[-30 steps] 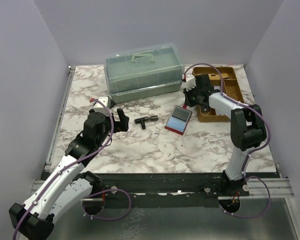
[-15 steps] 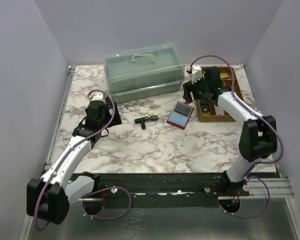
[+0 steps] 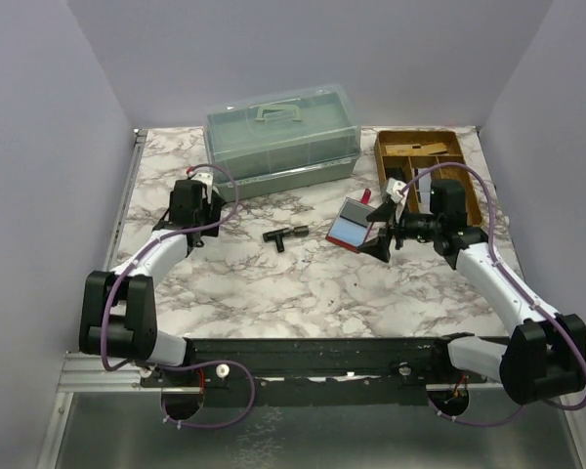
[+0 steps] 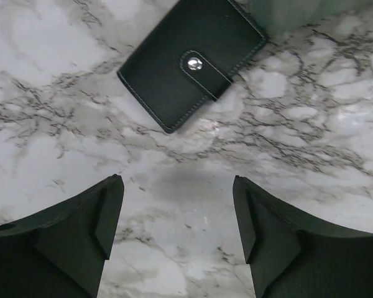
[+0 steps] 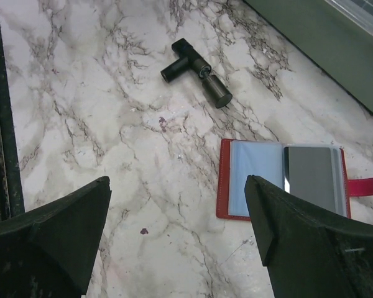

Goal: Take the credit cards out of the card holder
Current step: Remove the credit card from the card holder.

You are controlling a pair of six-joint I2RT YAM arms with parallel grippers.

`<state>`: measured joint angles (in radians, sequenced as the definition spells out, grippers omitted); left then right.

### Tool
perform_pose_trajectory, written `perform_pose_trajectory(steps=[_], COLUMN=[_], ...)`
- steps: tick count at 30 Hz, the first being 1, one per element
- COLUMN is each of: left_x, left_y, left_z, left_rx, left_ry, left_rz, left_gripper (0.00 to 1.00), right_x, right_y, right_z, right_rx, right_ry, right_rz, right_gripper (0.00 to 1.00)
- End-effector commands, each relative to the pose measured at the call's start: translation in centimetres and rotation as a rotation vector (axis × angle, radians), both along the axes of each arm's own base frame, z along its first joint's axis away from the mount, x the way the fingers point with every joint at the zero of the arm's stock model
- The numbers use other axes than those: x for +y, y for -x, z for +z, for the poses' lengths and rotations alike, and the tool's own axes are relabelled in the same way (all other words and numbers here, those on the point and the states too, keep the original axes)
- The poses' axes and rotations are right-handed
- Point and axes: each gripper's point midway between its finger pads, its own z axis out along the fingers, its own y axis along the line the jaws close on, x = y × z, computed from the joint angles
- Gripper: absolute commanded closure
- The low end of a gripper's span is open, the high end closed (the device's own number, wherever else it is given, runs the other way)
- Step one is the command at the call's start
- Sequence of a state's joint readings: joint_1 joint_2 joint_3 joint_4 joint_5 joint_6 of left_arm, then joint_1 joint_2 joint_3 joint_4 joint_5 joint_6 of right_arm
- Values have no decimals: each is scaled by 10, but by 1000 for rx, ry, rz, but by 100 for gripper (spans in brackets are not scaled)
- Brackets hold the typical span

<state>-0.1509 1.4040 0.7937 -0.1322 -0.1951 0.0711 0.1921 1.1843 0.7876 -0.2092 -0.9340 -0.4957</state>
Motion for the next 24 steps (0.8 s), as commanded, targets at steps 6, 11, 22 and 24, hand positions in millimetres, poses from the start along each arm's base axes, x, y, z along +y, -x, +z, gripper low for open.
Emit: perform_pose_trajectory(steps=[6,11,22,24], left_x=[27,29,29,31], left_y=[-42,-46,-57,-59], left_z=[-10,-21,-47,-51], left_rx=[-66,-62,-3,13], left_ry=[-183,-273,-362,-394], left_rz=[-100,-185,-263,-272], left_gripper=[38,48,47,46], right_x=[7,5,4,5], right_y=[-6,-9,-12,-11], right_z=[13,10,4,4], right_rx=[-12,-1,12,17], right_ry=[-35,-26,-17,-18], right_rz=[71,56,48,51], right_gripper=[6,6,6,6])
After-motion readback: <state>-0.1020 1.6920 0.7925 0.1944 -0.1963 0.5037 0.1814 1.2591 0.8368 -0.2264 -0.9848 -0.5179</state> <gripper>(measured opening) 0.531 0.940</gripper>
